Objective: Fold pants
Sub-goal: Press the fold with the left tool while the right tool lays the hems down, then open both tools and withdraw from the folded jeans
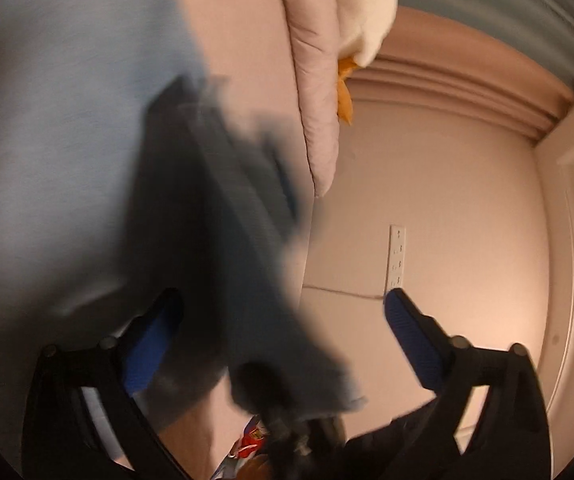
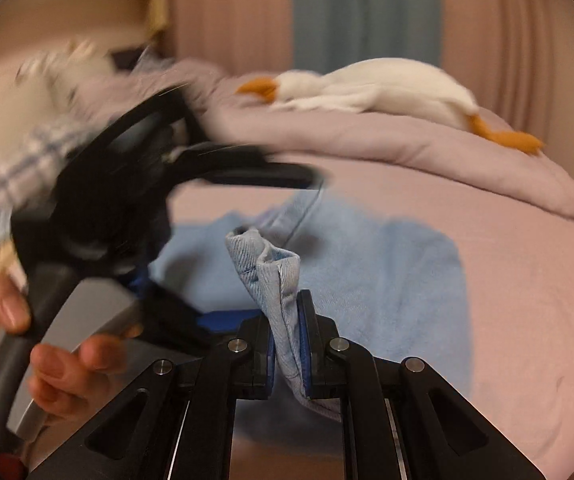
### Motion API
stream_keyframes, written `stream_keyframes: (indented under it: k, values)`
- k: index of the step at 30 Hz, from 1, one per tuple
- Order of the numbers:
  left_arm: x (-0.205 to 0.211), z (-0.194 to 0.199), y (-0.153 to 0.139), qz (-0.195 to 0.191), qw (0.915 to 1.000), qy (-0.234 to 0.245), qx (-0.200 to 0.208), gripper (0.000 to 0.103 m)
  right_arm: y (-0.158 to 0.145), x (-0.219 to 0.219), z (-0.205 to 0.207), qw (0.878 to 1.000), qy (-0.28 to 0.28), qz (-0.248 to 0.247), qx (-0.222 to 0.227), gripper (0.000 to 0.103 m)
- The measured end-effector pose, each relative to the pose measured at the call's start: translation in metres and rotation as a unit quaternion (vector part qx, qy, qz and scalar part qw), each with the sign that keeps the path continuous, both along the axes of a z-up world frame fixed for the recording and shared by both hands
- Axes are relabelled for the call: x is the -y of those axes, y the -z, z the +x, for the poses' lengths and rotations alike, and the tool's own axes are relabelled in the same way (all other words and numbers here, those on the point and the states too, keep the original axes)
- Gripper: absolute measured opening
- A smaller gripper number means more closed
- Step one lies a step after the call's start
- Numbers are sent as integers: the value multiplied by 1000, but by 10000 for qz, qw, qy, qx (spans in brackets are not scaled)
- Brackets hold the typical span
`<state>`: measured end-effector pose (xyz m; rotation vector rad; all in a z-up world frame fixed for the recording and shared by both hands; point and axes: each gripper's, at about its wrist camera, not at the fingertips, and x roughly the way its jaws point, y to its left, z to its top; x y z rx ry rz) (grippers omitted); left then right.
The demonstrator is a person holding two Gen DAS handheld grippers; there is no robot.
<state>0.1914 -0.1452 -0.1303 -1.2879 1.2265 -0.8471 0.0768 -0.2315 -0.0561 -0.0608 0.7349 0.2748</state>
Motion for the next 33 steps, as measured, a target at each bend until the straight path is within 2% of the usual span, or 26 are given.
stream_keyframes:
  k: [2, 3, 5, 6, 7, 12, 13, 15, 16, 18, 20, 21, 22, 23, 24, 26, 27, 29, 31, 33]
  values:
    - [-14, -2, 2, 232, 9996, -128, 49, 63, 14, -18, 1, 9994, -96, -287, -166, 11]
    - [-17, -2, 2, 476, 9987, -143, 128, 57, 20, -25, 0, 9988, -115, -437, -179, 11]
    - [-23, 0, 1, 824, 9959, -147, 345, 22, 22, -33, -7, 9974, -129, -702, -78, 11]
    - [-28, 1, -1, 986, 9938, -167, 488, 15, 21, -38, -9, 9965, -139, -823, 8, 11]
    - [-35, 1, -6, 1092, 9916, -214, 654, 13, 18, -43, -10, 9956, -167, -912, 130, 11]
    - [-57, 1, -26, 1506, 9802, -328, 1244, 13, 7, -58, -8, 9951, -233, -856, 426, 11]
    - [-61, 2, -23, 1691, 9772, -282, 1253, 13, 8, -62, -7, 9948, -249, -877, 447, 11]
    - [-64, 7, -15, 2229, 9693, -189, 1025, 15, 17, -76, -6, 9950, -330, -905, 264, 12]
    - [-68, 9, -10, 2431, 9655, -153, 926, 22, 28, -78, 1, 9952, -395, -894, -106, 16]
    - [-80, 7, -6, 2502, 9635, -276, 906, 23, 40, -74, 4, 9955, -503, -553, -577, 38]
    - [-85, 10, -6, 2608, 9600, -366, 955, 32, 39, -64, 0, 9952, -642, -162, -723, 49]
    - [-91, 8, -11, 2730, 9557, -420, 1018, 36, 35, -56, -2, 9944, -709, 44, -781, 49]
    - [-92, 7, -14, 2845, 9515, -455, 1081, 44, 30, -48, -3, 9936, -726, 231, -837, 49]
    - [-95, 3, -22, 3016, 9442, -484, 1231, 50, 24, -36, -3, 9926, -699, 442, -894, 49]
    - [-95, 1, -29, 3090, 9399, -490, 1365, 52, 17, -22, -3, 9912, -630, 698, -927, 49]
    - [-91, -6, -39, 3177, 9337, -407, 1600, 61, -1, 16, -2, 9885, -319, 1212, -841, 49]
    - [-87, -8, -43, 3190, 9318, -355, 1695, 63, -6, 30, 1, 9881, -158, 1297, -814, 49]
    - [-74, -14, -49, 3169, 9285, -178, 1926, 65, -15, 59, 12, 9897, 298, 1198, -723, 49]
    - [-43, -14, -52, 3139, 9238, 126, 2188, 65, -17, 81, 32, 9910, 602, 956, -715, 46]
    - [-21, -20, -47, 3182, 9176, 478, 2333, 65, -12, 89, 54, 9905, 652, 886, -823, 25]
